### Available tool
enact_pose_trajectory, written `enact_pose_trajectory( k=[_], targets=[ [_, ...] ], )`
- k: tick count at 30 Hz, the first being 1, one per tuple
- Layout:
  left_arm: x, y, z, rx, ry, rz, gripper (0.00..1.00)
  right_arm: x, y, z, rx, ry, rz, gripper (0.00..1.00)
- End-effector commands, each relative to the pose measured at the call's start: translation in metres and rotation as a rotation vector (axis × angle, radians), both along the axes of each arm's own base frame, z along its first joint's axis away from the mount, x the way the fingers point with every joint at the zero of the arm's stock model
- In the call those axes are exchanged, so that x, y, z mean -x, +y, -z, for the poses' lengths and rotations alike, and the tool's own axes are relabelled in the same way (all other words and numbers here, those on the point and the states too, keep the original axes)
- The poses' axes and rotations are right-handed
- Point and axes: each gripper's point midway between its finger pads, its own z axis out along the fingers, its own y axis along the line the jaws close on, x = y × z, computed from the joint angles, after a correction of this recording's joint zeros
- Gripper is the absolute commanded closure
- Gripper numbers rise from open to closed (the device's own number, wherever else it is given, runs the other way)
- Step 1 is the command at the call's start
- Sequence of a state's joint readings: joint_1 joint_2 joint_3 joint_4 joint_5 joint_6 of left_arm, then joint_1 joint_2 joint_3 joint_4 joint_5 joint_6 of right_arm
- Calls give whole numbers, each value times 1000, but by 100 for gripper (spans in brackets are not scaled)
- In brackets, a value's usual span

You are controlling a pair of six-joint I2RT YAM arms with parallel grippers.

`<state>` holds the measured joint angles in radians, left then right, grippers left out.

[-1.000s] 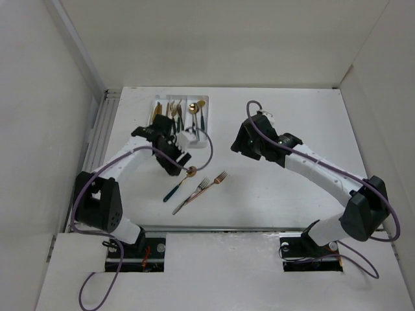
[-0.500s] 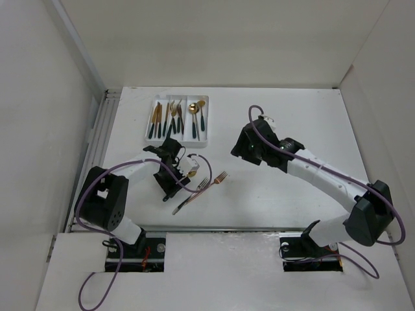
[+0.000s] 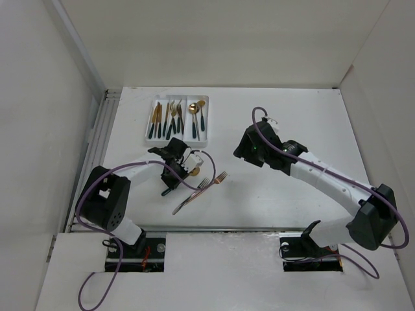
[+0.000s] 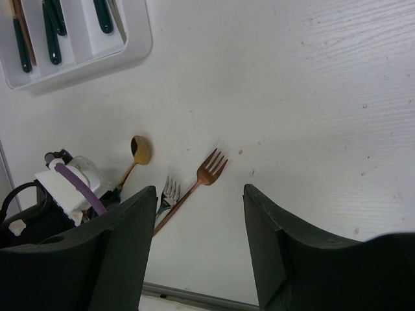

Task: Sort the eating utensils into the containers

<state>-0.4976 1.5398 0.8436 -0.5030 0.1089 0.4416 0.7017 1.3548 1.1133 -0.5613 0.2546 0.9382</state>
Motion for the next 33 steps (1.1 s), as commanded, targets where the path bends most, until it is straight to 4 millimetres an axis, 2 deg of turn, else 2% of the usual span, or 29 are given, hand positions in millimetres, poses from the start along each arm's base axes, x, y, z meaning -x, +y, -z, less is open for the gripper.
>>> enact_pose_trajectory(
  k=[1, 4, 6, 8, 9, 12, 13, 15, 16, 17, 19, 20, 21, 22, 23, 24, 25, 26, 27, 28, 29, 30, 31, 32, 33],
  targets=[
    [21, -1, 19, 9, 90, -14, 100, -4, 3, -5, 0, -21, 6, 39],
    [8, -8, -5, 39, 35, -12, 100, -6, 4, -9, 0, -30, 0, 39],
    [-8, -18, -32, 88, -36, 14, 100, -8, 4, -7, 7, -33, 6, 39],
    [-8, -26, -52, 131, -50, 99, 100, -9, 4, -3, 21, -28, -1, 39],
    [-7, -37, -70, 199, -63, 143, 100, -12, 7, -4, 15, -35, -1, 39],
    [-10, -50, -91, 276, -108, 173, 100, -19, 2, 2, 37, -31, 4, 39],
    [-16, -57, -100, 306, -129, 168, 100, -25, 2, -3, 16, -42, 11, 39],
    [-33, -66, -110, 358, -152, 124, 100, -33, 1, 1, 6, -34, 9, 39],
    [-40, -72, -108, 405, -110, 70, 100, -36, 0, 0, -10, -34, 10, 39],
    [-60, -81, -125, 447, -143, 38, 100, -46, -7, -2, -15, -41, 39, 39],
    [-89, -95, -138, 510, -154, -33, 100, -58, -12, -6, -31, -54, 62, 39],
    [-114, -104, -146, 566, -132, -105, 100, -65, -19, -4, -28, -51, 88, 39],
    [-130, -110, -151, 599, -138, -138, 100, -74, -20, -11, -39, -69, 100, 39],
    [-142, -112, -152, 619, -125, -170, 100, -80, -23, -9, -28, -67, 105, 39],
    [-157, -114, -140, 646, -78, -200, 100, -84, -25, -10, -26, -68, 100, 39],
    [-176, -119, -154, 683, -105, -211, 100, -93, -28, -18, -28, -86, 110, 39],
    [-187, -121, -154, 712, -93, -257, 100, -99, -30, -19, -22, -91, 112, 39],
    [-200, -122, -137, 713, -57, -295, 100, -100, -27, -11, -7, -66, 95, 39],
    [-217, -118, -143, 731, -74, -328, 100, -108, -35, -11, 2, -69, 111, 39],
    [-230, -114, -138, 728, -81, -368, 100, -110, -32, -15, -5, -66, 104, 39],
    [-239, -112, -133, 736, -67, -428, 100, -115, -40, -8, 15, -48, 114, 39],
    [-250, -102, -113, 719, -40, -490, 100, -114, -38, -8, 8, -45, 107, 39],
    [-262, -101, -115, 739, -53, -513, 100, -119, -44, -13, 11, -58, 115, 39],
    [-271, -95, -100, 735, -32, -568, 100, -122, -51, -13, 12, -58, 131, 39],
    [-275, -96, -96, 733, -30, -570, 100, -122, -51, -13, 18, -59, 125, 39]
  ],
)
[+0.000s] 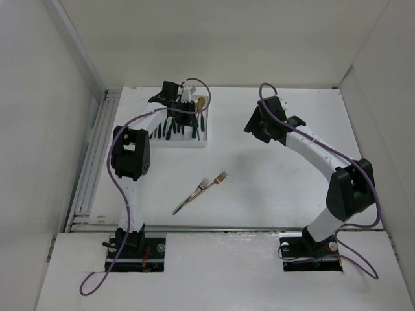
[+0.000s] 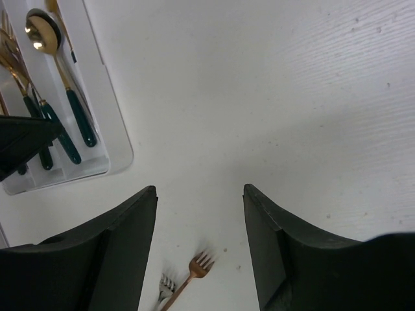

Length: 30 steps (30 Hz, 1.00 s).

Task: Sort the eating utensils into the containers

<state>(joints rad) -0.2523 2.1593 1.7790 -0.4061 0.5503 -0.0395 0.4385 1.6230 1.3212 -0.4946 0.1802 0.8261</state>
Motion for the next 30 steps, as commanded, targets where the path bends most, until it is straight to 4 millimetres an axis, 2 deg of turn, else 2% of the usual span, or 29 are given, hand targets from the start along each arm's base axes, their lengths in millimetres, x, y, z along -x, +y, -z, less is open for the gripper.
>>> enact_pose_trajectory(
  k=[1, 5, 6, 7, 8, 10, 13, 14, 15, 16, 17, 18, 19, 20, 21, 22, 23, 24, 25, 26, 28, 29, 30],
  targets=[
    [-33, -1, -21, 86, -8, -109, 100, -16, -10, -24, -12, -60, -1, 39],
    [-49, 0, -15, 64, -37, -124, 100, -20, -26, -22, -14, -47, 22, 39],
    [-51, 0, -19, 63, -53, -118, 83, -18, -27, -17, -10, -36, 22, 39],
    [-52, -1, -11, 60, -41, -102, 67, -17, -27, -22, -14, -47, 22, 39],
    [-57, -1, -22, 53, -77, -83, 59, -17, -33, -18, -10, -38, 33, 39],
    [-53, 3, -19, 21, -64, -71, 51, -14, -34, -21, -13, -46, 33, 39],
    [-51, 11, -42, -26, -126, -59, 50, -10, -31, -21, -20, -42, 10, 39],
    [-49, 13, -64, -28, -173, -45, 50, -10, -32, -25, -23, -51, 10, 39],
    [-46, 13, -75, -58, -206, -35, 50, -7, -28, -30, -20, -62, -5, 39],
    [-39, 19, -81, -88, -216, -21, 50, -5, -29, -25, -17, -52, -5, 39],
    [-31, 17, -88, -140, -268, 45, 50, -3, -25, -30, -14, -66, -13, 39],
    [-17, 14, -114, -180, -337, 78, 50, -1, -25, -36, -6, -86, -7, 39],
    [2, 15, -99, -222, -316, 127, 51, 4, -18, -36, 3, -88, -21, 39],
    [19, 16, -95, -256, -310, 174, 51, 7, -15, -39, 7, -99, -26, 39],
    [37, 18, -107, -284, -356, 234, 51, 12, -14, -41, 15, -101, -29, 39],
    [62, 23, -78, -313, -280, 281, 51, 18, -7, -42, 9, -105, -39, 39],
    [84, 25, -68, -324, -233, 328, 52, 24, -7, -36, 14, -94, -36, 39],
    [101, 30, -58, -331, -196, 369, 52, 31, -4, -40, -4, -101, -36, 39],
    [118, 32, -58, -343, -203, 429, 52, 35, -2, -39, -5, -102, -35, 39],
    [148, 36, -32, -350, -119, 479, 52, 44, 3, -32, -1, -88, -44, 39],
    [181, 42, -20, -363, -63, 524, 52, 57, 6, -31, -16, -79, -40, 39],
    [208, 46, 2, -379, -7, 582, 52, 62, 12, -30, -18, -80, -47, 39],
    [224, 50, 10, -387, 24, 615, 52, 70, 12, -24, -10, -63, -49, 39]
  ],
)
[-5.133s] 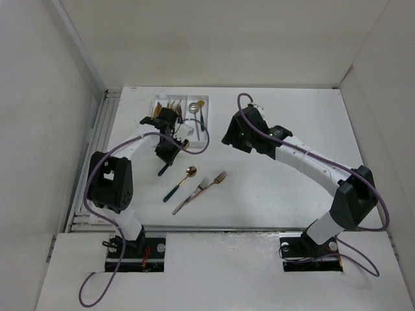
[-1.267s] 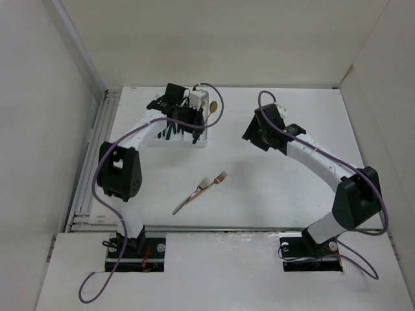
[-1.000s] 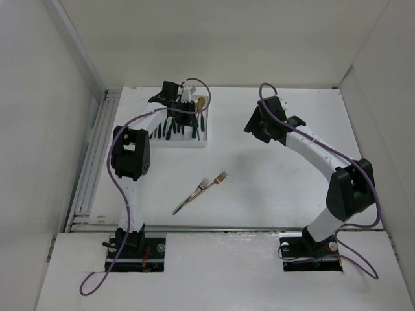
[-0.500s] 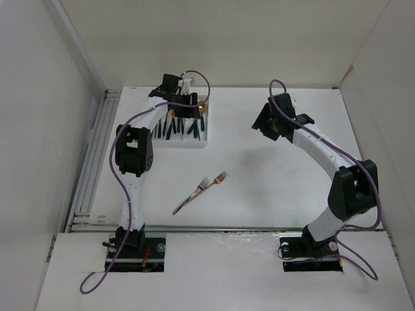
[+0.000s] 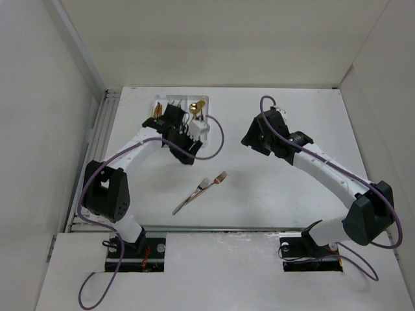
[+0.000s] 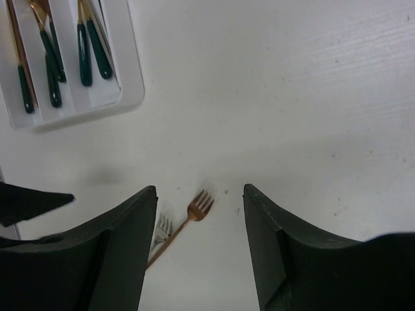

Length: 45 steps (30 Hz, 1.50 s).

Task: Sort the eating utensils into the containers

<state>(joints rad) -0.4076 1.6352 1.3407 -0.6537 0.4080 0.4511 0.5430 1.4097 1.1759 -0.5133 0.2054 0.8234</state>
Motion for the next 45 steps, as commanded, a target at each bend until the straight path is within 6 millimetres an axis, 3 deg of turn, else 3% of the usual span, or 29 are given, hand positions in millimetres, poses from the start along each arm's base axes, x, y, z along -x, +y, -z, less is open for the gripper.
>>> enact_pose_trajectory(
  k=[1, 4, 8, 14, 25, 35, 38, 42, 43, 45],
  targets=[
    [77, 25, 53, -122, 202, 156, 51, 17, 2, -3, -16, -2, 38, 39],
    [119, 32, 72, -179, 251, 225, 51, 33, 9, -1, -11, 8, 27, 39],
    [140, 31, 80, -194, 255, 251, 48, 51, 7, -1, -18, 16, 35, 39],
    [131, 22, 81, -208, 176, 235, 48, 63, -5, -1, -25, 7, 70, 39],
    [125, 7, 105, -277, 148, 198, 50, 74, -20, -5, -36, -10, 111, 39],
    [127, 13, 120, -328, 170, 180, 71, 79, -26, -7, -46, -12, 129, 39],
    [126, 8, 111, -299, 157, 197, 75, 79, -26, -10, -52, -19, 129, 39],
    [132, 10, 101, -291, 165, 221, 89, 79, -26, -10, -52, -19, 129, 39],
    [132, 10, 101, -291, 165, 221, 97, 79, -26, -10, -52, -19, 129, 39],
    [132, 9, 99, -292, 166, 221, 100, 79, -26, -7, -46, -12, 129, 39]
  ],
)
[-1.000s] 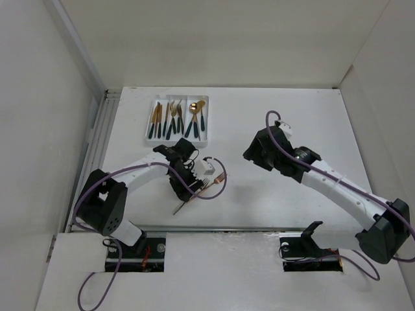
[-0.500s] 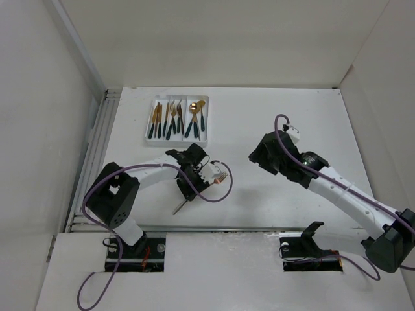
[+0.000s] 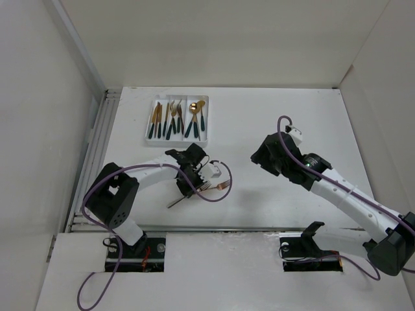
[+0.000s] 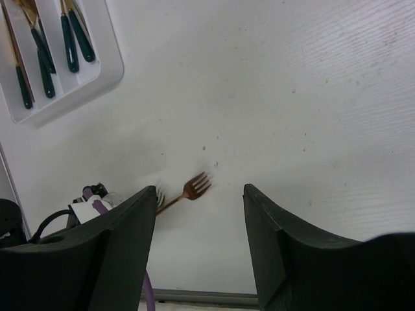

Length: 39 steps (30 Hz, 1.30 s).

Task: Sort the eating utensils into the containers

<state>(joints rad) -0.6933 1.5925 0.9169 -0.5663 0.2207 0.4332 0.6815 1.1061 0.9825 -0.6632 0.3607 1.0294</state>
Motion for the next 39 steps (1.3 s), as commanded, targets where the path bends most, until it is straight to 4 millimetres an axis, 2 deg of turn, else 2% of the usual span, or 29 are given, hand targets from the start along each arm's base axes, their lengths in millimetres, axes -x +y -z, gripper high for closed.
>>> enact_pose_trajectory(
  k=[1, 5, 8, 13, 14, 15, 16, 21, 23, 27, 30, 33, 37, 39],
  targets=[
    [6, 2, -14, 11, 5, 16, 100, -1, -2, -5, -5, -18, 19, 39],
    [7, 1, -20, 19, 8, 26, 100, -1, -2, -5, -5, -18, 19, 39],
    [0, -5, -30, 46, -26, 27, 100, -1, -2, -5, -5, -18, 19, 39],
    [-9, 7, -28, 23, -35, -10, 100, -1, -2, -5, -5, -18, 19, 39],
    [-9, 7, -25, 17, -28, -10, 98, -1, -2, -5, -5, -18, 19, 39],
    [-13, 10, -21, 4, -32, -11, 91, -2, -3, -2, 12, -16, 20, 37],
    [-15, 8, -19, 7, -36, -11, 90, -2, -3, -2, 12, -16, 20, 37],
    [-19, 25, 2, -50, -30, -29, 78, -5, -1, -4, 20, -16, 14, 37],
    [-21, 28, 6, -57, -21, -32, 66, -5, -1, -4, 20, -16, 14, 37],
    [-28, 33, -2, -46, -38, -65, 66, -5, -1, -4, 20, -16, 14, 37],
    [-37, 33, -8, -35, -73, -68, 74, -6, -2, -4, 32, -21, 14, 37],
    [-34, 40, 0, -74, -60, -83, 75, -8, 0, -2, 32, -21, 14, 37],
    [-31, 49, 15, -128, -42, -109, 69, -8, 0, -2, 32, -21, 14, 37],
    [-27, 55, 22, -151, -41, -122, 75, -8, 0, -2, 32, -21, 14, 37]
  ],
)
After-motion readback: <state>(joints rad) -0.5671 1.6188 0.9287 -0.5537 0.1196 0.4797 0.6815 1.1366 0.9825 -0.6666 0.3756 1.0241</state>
